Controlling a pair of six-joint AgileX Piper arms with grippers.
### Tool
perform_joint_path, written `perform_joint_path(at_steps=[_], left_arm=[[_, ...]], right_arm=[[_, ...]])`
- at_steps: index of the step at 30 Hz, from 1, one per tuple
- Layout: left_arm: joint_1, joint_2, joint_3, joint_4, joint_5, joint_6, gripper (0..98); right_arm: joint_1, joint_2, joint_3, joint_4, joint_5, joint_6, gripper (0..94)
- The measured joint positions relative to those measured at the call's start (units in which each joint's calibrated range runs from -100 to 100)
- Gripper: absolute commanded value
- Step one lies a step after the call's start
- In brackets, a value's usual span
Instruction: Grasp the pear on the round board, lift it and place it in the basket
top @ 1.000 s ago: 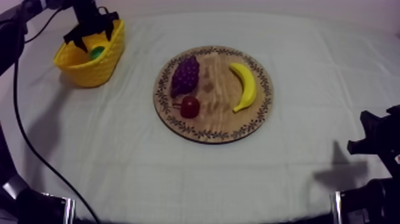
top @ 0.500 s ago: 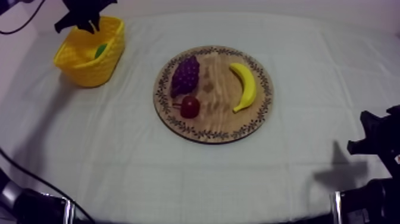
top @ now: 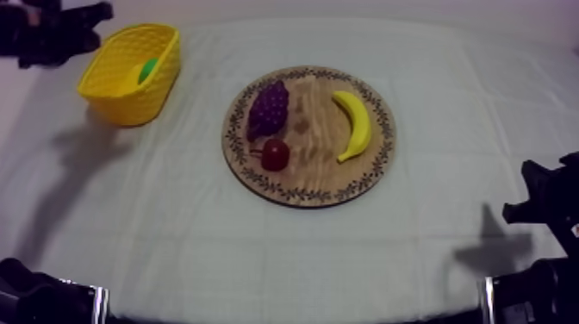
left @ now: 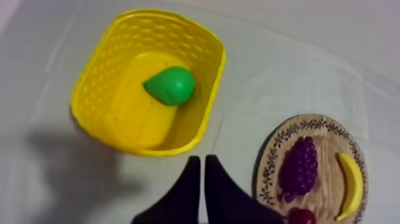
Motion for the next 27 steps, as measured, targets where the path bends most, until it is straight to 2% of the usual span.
perform_joint_path(at_steps=[5, 9, 15, 20, 22, 24, 27], left_arm=[[-2.98, -16.51, 16.81, 2.22, -10.24, -5.86, 0.1], [-5.38, -30.83, 29.15, 3.72, -14.19, -10.03, 0.1], [-8.61, -50.40, 45.82, 7.00, -13.97, -14.86, 0.1], [-10.09, -64.11, 56.30, 7.73, -12.57, -16.40, 0.1], [-10.57, -68.54, 59.15, 8.69, -11.85, -17.15, 0.1], [-10.52, -71.59, 61.22, 9.88, -10.71, -18.47, 0.1], [-10.08, -74.31, 62.30, 10.46, -10.92, -21.04, 0.1]], right_arm=[[0.00, 0.00, 0.00, 0.00, 0.00, 0.00, 0.3], [0.00, 0.00, 0.00, 0.00, 0.00, 0.00, 0.3], [0.00, 0.00, 0.00, 0.00, 0.00, 0.00, 0.3], [0.00, 0.00, 0.00, 0.00, 0.00, 0.00, 0.3], [0.00, 0.00, 0.00, 0.00, 0.00, 0.00, 0.3], [0.00, 0.00, 0.00, 0.00, 0.00, 0.00, 0.3], [0.00, 0.00, 0.00, 0.00, 0.00, 0.00, 0.3]])
